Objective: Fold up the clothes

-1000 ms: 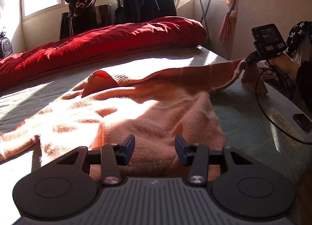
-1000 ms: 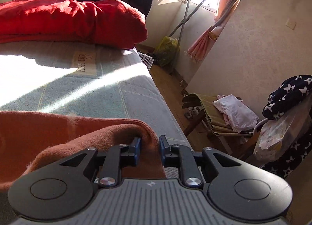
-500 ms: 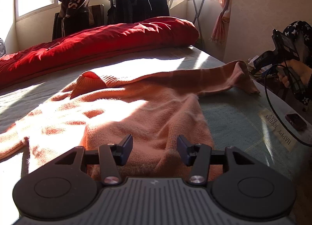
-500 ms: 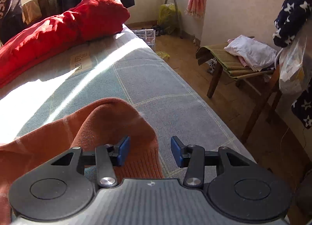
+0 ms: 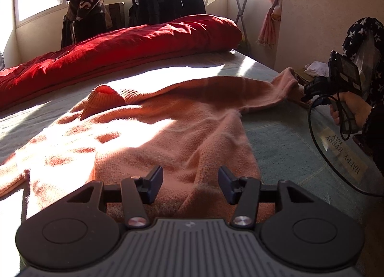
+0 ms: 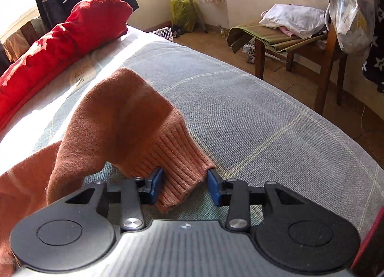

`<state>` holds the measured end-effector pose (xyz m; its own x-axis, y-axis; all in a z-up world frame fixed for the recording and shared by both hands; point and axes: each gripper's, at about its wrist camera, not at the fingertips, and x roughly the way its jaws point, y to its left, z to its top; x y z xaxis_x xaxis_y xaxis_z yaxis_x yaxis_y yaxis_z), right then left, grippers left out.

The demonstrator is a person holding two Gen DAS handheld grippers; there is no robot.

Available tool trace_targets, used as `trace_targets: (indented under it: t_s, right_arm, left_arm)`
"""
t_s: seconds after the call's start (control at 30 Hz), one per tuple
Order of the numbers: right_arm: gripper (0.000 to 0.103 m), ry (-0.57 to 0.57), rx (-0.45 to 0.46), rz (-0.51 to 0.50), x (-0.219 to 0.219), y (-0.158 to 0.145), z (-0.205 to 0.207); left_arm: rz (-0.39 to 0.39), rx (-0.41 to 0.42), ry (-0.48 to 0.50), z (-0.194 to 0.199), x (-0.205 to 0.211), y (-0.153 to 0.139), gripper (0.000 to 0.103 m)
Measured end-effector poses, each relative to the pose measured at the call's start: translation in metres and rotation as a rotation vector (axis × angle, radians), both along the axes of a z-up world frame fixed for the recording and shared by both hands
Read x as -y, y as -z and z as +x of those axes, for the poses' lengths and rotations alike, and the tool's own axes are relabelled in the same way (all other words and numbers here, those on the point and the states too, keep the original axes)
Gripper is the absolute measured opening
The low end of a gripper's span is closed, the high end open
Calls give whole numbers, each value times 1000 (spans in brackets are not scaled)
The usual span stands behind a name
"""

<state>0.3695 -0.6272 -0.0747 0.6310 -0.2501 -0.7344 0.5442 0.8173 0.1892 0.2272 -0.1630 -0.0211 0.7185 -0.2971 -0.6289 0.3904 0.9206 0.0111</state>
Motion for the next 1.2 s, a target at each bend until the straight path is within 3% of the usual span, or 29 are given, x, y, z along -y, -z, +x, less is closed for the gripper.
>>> trace_targets:
  t_s: [0.2,0.7,0.87,0.93,1.0,1.2]
  right_arm:
    - [17,-3,15,-130,19,-37,-9]
    - [24,1,4,-236,35,-81,-34]
    - [37,-292,46,-249,-36,-92,-3]
    - [44,-425,67,-265,-73,-97,9]
    - [55,-568,75,-318,-122,-100,22]
    - [59,-872,69,-519,-240,-85,71]
  left_arm:
    - [-6,8,-12,0,-4,-2,52]
    - [-31,-4,6,-3,-13,-10,53]
    - [-48,1,-32,0,-35,-15,53]
    - [-52,4,-52,3,-45,-16,57]
    - [-54,6,-70,6,-56,-17,59]
    - [-69,27,-113,16,-91,-20,59]
